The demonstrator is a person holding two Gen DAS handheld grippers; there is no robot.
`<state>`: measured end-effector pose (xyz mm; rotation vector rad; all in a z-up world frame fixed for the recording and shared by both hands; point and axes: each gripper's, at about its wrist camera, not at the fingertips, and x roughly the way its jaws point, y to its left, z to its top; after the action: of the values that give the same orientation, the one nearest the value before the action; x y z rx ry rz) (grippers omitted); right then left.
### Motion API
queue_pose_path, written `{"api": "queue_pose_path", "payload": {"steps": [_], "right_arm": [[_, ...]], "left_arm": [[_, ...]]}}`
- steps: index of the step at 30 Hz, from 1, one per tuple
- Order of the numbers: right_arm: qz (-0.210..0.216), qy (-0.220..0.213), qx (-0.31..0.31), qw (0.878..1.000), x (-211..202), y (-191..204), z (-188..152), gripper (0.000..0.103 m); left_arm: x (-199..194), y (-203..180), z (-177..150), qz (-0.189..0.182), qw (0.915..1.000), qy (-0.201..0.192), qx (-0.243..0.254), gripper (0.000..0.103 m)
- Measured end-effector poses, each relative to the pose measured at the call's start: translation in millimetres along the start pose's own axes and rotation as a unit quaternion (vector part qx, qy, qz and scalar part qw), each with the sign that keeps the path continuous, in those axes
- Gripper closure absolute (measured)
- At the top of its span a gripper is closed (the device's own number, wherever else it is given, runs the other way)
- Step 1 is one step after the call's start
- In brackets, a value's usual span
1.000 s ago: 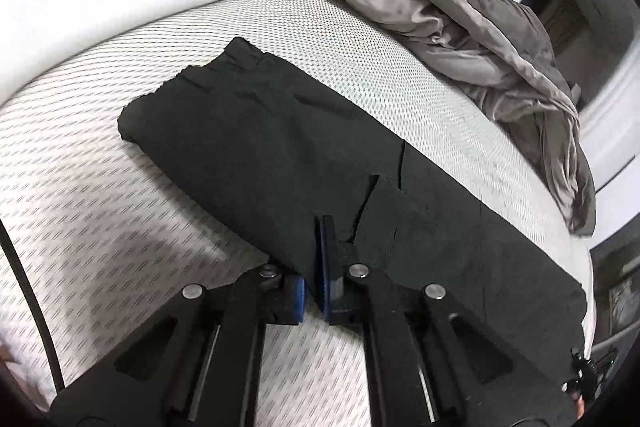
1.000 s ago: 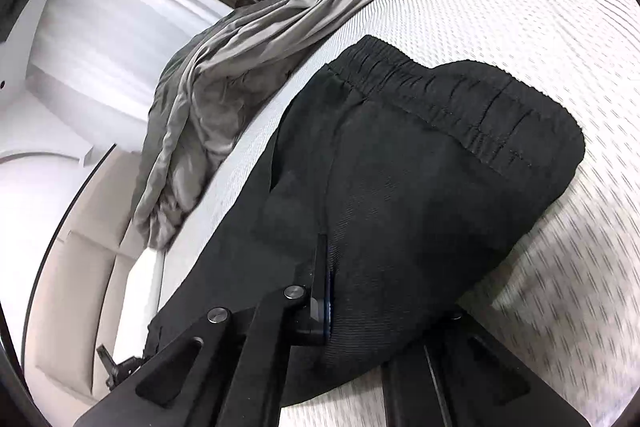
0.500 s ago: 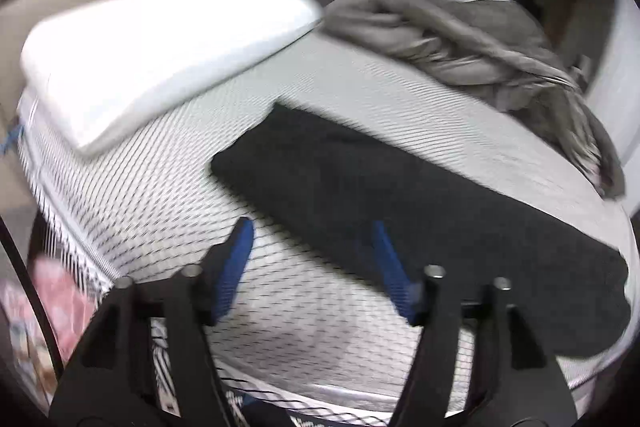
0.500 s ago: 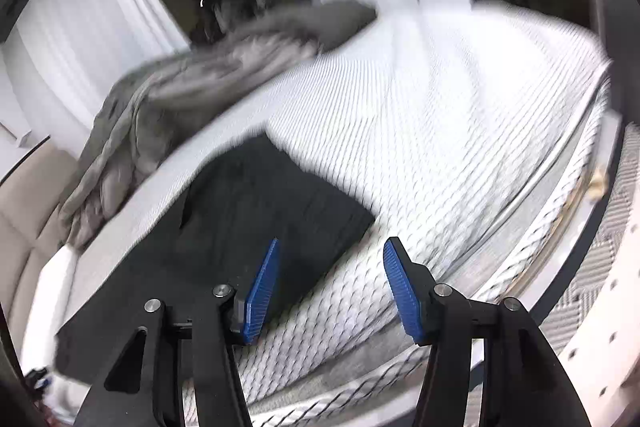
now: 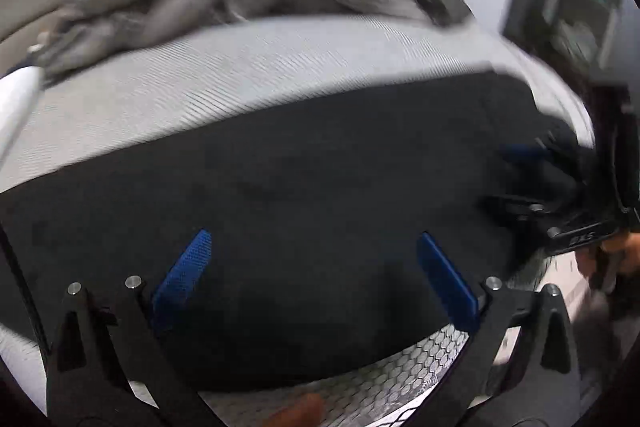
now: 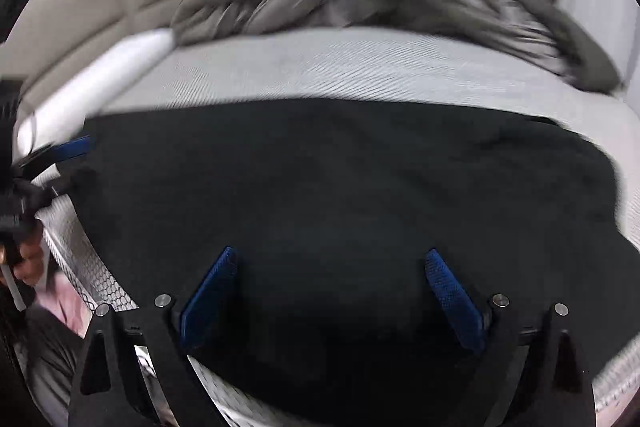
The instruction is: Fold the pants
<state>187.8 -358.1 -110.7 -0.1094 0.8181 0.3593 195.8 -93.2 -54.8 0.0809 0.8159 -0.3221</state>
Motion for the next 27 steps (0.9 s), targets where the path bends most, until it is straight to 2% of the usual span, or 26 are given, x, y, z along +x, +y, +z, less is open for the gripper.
{"api": "queue_pose_path", "payload": {"steps": [3, 5, 7, 9, 11, 12, 13, 14, 16, 18, 20, 23, 24, 25, 27], "right_arm": [[-0.010, 0.030, -0.058, 0.998, 30.3, 17.6, -7.2, 0.005], [-0.017, 0.021, -0.101, 0.995, 27.2, 15.8, -16.4, 0.005], [-0.027, 0.015, -0.098, 0.995, 14.8, -5.6, -23.8, 0.005], [-0.101, 0.009, -0.069, 0.993, 2.0, -50.0, -30.2, 0.005], [-0.210, 0.010, -0.021, 0.978, -11.7, -99.8, -45.0, 0.005], [-0.227, 0.011, 0.011, 0.974, -18.2, -120.2, -50.9, 0.004], [-0.228, 0.011, 0.046, 0.973, -24.2, -136.6, -55.1, 0.004], [-0.209, 0.004, 0.071, 0.975, -30.6, -144.5, -56.5, 0.004], [-0.206, -0.025, 0.078, 0.975, -42.2, -134.6, -51.0, 0.004], [-0.170, -0.044, 0.061, 0.983, -43.0, -107.1, -39.6, 0.004], [-0.107, -0.050, 0.035, 0.992, -34.2, -68.6, -24.0, 0.004], [-0.027, -0.026, -0.003, 0.999, -2.7, -14.0, -7.7, 0.004], [-0.004, -0.006, -0.015, 1.000, 13.4, 2.8, -3.8, 0.004], [-0.004, 0.009, -0.025, 1.000, 23.6, 11.3, -1.3, 0.004], [-0.036, 0.025, -0.057, 0.997, 39.0, 17.8, 0.5, 0.004]], "left_arm": [[24.8, -6.8, -17.3, 0.019, 0.9980, 0.045, 0.041, 0.000], [23.8, 3.0, -23.4, -0.001, 0.9989, 0.030, 0.035, 0.000], [20.8, 16.8, -25.4, -0.002, 0.9991, 0.034, 0.023, 0.000], [10.2, 36.4, -33.0, 0.002, 0.9995, 0.032, 0.008, 0.000], [6.1, 48.4, -34.0, 0.012, 0.9994, 0.032, -0.005, 0.000], [1.4, 53.9, -36.2, 0.016, 0.9992, 0.033, -0.015, 0.000], [-3.9, 57.5, -36.3, 0.020, 0.9988, 0.034, -0.028, 0.000], [-9.4, 58.1, -34.0, 0.024, 0.9985, 0.034, -0.035, 0.001], [-14.4, 58.4, -21.1, 0.025, 0.9985, 0.031, -0.037, 0.001], [-5.4, 48.3, 0.8, 0.010, 0.9992, 0.020, -0.032, 0.001], [6.9, 27.0, 15.1, -0.003, 0.9995, 0.029, -0.011, 0.001], [33.8, 3.5, 25.8, 0.015, 0.9978, 0.059, 0.025, 0.000], [38.1, 1.7, 25.4, 0.019, 0.9972, 0.067, 0.027, 0.000], [39.6, 4.1, 24.9, 0.014, 0.9972, 0.069, 0.023, 0.000], [37.5, 16.8, 22.0, 0.017, 0.9972, 0.073, 0.005, 0.000]]}}
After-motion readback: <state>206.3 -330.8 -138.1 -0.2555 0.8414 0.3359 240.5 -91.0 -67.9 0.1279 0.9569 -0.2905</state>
